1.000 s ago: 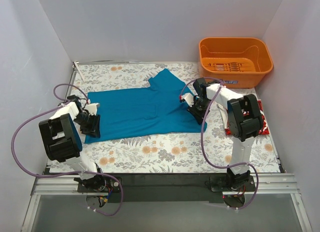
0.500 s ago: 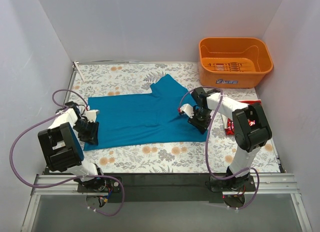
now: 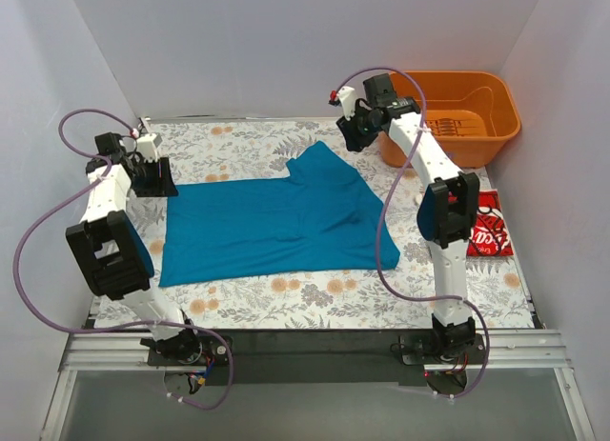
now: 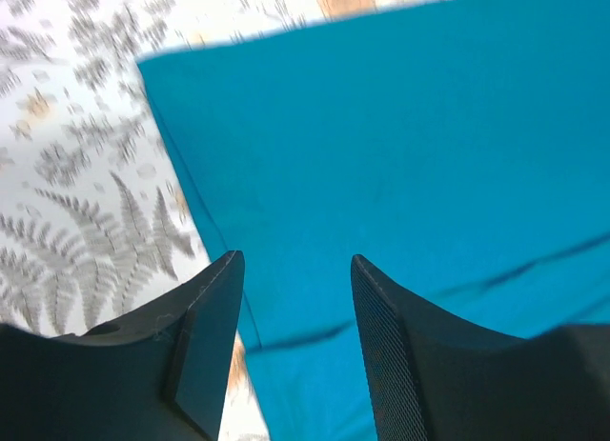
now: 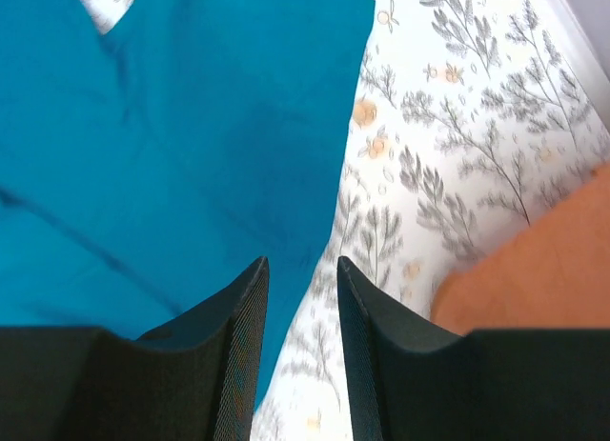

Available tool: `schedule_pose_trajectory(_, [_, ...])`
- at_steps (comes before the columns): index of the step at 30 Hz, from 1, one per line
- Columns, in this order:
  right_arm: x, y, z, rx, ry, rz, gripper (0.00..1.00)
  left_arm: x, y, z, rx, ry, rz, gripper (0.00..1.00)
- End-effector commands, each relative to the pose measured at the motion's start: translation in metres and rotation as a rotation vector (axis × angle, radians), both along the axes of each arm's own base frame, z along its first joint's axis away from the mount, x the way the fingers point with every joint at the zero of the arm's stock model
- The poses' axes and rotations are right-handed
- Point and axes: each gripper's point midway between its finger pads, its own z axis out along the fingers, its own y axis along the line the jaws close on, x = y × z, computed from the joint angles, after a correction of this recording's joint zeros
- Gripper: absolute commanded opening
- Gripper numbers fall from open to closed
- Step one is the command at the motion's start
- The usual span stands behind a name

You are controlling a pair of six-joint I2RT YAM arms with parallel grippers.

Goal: Fold and stack the t-shirts
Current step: Fold the tshirt

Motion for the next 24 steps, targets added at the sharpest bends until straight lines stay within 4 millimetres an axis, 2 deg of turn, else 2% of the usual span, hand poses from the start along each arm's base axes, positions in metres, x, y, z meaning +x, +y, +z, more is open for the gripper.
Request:
schedule_pose_trajectory(1, [0.024, 0.02, -0.025, 0.06, 0.029, -0.024, 0.42, 0.036, 0.008, 0.019, -0.05, -0.083, 0.075, 0.48])
schedule_pose_trajectory(3, [0.042, 0.022, -0.038, 0.063, -0.016, -0.04, 0.42, 0.048, 0.014, 0.019, -0.048, -0.086, 0.096, 0.48])
schedule_pose_trajectory(5, [0.048, 0.02, -0.055, 0.069, -0.013, -0.063, 0.45, 0.051, 0.013, 0.02, -0.069, -0.08, 0.104, 0.48])
schedule_pose_trajectory(7, [0.062, 0.019, -0.057, 0.108, -0.052, -0.094, 0.49, 0.051, 0.011, 0.018, -0.084, -0.074, 0.106, 0.48])
schedule_pose_trajectory(9, [0.066, 0.018, -0.073, 0.106, -0.049, -0.104, 0.51, 0.05, 0.011, 0.014, -0.088, -0.068, 0.108, 0.48])
schedule_pose_trajectory(15, [0.075, 0.025, -0.095, 0.134, -0.028, -0.111, 0.51, 0.043, 0.009, 0.001, -0.087, -0.039, 0.112, 0.5])
schedule_pose_trajectory(24, [0.083, 0.032, -0.112, 0.163, -0.026, -0.118, 0.46, 0.046, 0.01, -0.011, -0.105, -0.016, 0.128, 0.54])
